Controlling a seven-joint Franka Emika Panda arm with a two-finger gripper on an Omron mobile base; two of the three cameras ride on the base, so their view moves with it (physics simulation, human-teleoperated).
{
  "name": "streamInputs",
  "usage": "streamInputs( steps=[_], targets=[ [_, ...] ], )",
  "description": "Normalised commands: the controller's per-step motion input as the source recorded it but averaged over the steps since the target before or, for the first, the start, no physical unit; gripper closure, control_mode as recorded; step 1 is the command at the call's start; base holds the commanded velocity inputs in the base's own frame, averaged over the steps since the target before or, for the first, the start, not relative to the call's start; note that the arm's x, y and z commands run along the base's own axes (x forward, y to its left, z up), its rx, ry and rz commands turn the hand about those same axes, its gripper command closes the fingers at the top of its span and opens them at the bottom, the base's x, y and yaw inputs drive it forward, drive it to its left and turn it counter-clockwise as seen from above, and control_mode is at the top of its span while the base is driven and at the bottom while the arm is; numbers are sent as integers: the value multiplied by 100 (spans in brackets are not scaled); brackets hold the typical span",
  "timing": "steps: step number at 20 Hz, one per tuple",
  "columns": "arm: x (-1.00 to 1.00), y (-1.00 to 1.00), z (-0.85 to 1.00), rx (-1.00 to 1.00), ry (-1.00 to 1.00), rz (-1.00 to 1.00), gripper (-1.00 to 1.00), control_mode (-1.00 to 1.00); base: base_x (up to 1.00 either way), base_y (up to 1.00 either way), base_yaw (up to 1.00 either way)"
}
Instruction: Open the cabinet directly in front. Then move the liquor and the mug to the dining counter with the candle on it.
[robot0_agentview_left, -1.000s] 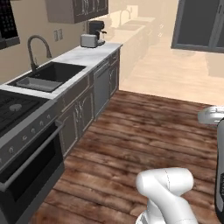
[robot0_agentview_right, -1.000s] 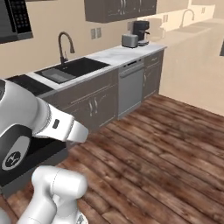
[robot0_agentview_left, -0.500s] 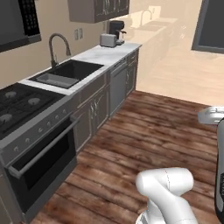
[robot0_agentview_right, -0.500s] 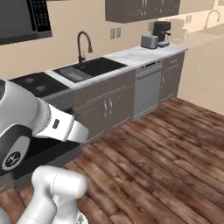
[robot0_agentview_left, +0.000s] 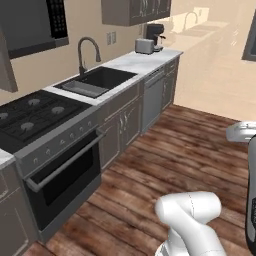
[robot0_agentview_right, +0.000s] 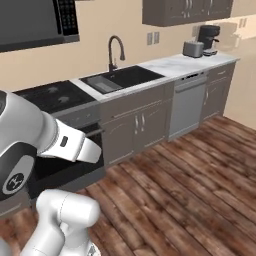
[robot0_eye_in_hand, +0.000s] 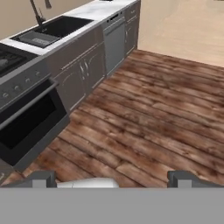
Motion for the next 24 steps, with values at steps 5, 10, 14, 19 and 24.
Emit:
streamInputs(
  steps=[5,10,14,19,24],
  targets=[
    [0,0,0,0,0,0,-100,100,-7,40,22],
    [0,0,0,0,0,0,-100,100,-9,51,14],
    [0,0,0,0,0,0,-100,100,-8,57,9],
    [0,0,0,0,0,0,-100,100,-2,64,2],
    [0,0,0,0,0,0,-100,100,0,65,0]
  ],
)
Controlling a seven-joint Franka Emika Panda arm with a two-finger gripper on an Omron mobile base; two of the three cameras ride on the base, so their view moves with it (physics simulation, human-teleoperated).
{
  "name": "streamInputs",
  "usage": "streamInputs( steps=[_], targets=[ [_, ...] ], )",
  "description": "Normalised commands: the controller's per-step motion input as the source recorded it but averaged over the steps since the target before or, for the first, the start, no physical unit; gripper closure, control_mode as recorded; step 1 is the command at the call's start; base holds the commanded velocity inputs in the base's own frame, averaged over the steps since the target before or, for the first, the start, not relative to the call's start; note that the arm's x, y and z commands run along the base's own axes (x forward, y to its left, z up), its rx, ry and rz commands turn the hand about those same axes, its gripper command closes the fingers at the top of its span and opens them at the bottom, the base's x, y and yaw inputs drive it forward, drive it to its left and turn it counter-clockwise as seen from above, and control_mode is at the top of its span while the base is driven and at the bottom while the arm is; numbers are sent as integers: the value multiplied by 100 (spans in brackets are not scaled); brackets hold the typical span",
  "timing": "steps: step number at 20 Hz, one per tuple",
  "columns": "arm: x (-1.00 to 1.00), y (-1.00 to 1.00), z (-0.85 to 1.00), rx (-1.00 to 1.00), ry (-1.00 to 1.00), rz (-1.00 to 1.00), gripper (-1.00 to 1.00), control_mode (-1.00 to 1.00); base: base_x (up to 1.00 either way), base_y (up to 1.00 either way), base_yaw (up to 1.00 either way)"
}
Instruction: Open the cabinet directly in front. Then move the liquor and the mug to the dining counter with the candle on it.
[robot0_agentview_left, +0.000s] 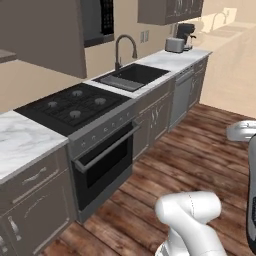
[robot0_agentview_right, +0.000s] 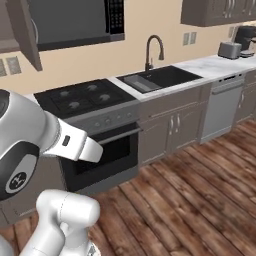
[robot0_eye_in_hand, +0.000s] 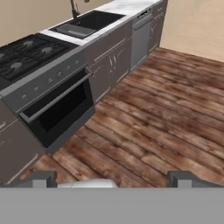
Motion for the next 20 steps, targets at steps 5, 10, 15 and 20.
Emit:
streamInputs(
  steps=[5,10,15,20],
  targets=[
    [0,0,0,0,0,0,-100,100,0,59,0],
    [0,0,0,0,0,0,-100,100,4,52,4],
    [0,0,0,0,0,0,-100,100,11,42,14],
    [0,0,0,0,0,0,-100,100,14,33,24]
  ],
)
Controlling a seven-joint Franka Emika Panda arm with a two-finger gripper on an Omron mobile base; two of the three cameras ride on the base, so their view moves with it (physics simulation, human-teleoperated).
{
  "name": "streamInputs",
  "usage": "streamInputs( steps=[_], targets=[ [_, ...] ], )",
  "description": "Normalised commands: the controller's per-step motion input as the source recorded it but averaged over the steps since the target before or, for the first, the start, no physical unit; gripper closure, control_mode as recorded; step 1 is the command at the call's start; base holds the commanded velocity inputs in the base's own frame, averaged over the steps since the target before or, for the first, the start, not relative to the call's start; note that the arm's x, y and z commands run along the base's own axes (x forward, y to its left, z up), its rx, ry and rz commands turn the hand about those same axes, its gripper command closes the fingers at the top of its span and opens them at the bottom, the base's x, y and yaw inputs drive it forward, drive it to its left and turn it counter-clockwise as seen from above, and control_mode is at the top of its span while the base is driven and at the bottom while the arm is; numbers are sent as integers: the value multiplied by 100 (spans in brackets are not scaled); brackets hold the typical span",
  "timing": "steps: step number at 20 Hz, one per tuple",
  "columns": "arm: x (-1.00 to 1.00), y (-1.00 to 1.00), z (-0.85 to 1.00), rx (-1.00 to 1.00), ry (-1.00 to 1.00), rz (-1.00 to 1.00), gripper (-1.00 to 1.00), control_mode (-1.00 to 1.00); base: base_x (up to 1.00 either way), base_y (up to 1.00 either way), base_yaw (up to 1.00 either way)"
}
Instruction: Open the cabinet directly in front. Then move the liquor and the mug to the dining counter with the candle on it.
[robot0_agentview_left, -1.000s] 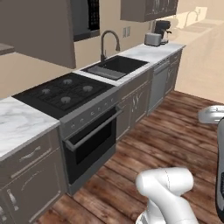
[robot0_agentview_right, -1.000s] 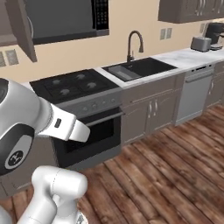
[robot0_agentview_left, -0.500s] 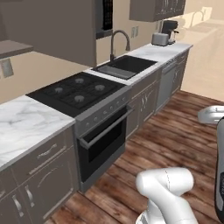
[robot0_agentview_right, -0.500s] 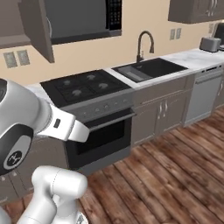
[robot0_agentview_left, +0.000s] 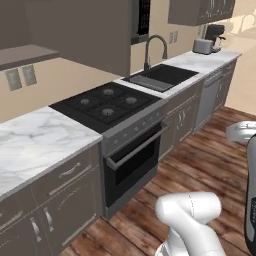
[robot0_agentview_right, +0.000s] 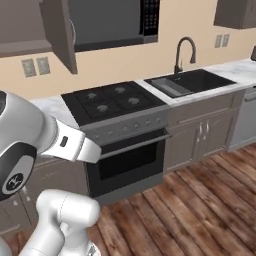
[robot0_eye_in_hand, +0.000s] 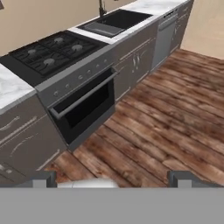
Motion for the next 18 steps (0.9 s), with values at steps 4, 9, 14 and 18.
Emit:
streamInputs(
  steps=[4,9,14,18],
  targets=[
    [0,0,0,0,0,0,-100,100,13,30,29],
    [0,0,0,0,0,0,-100,100,5,28,29],
    [0,0,0,0,0,0,-100,100,2,32,28],
    [0,0,0,0,0,0,-100,100,0,34,26]
  ],
)
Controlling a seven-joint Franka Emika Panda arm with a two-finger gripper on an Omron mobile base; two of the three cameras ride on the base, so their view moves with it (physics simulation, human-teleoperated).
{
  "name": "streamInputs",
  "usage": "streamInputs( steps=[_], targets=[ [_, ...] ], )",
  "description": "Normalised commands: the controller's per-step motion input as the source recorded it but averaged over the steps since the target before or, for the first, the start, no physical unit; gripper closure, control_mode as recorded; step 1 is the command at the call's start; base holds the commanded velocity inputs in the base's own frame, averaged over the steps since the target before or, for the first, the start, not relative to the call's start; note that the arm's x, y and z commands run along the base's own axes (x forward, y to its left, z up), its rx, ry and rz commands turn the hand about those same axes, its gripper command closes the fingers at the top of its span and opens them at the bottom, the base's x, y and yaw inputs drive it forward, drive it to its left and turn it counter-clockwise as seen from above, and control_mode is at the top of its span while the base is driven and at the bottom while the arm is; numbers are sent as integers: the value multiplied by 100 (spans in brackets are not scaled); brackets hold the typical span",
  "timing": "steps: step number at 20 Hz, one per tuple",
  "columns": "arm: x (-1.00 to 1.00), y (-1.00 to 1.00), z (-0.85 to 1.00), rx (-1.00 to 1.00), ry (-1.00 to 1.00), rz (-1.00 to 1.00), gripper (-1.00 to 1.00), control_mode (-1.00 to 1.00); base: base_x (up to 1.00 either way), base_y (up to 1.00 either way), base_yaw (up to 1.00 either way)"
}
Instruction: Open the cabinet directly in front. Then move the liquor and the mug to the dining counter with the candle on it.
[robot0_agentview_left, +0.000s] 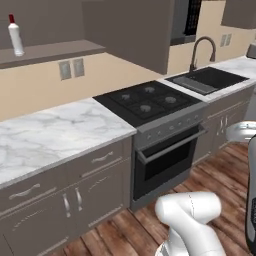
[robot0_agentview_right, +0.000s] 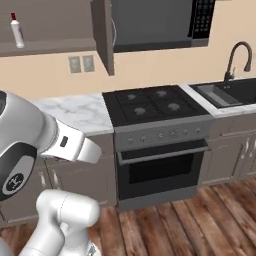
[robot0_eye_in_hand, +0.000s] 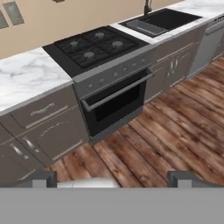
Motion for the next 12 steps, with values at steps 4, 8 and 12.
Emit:
streamInputs(
  steps=[4,8,12],
  targets=[
    [0,0,0,0,0,0,-100,100,0,38,24],
    [0,0,0,0,0,0,-100,100,0,44,23],
    [0,0,0,0,0,0,-100,100,2,47,21]
  ],
)
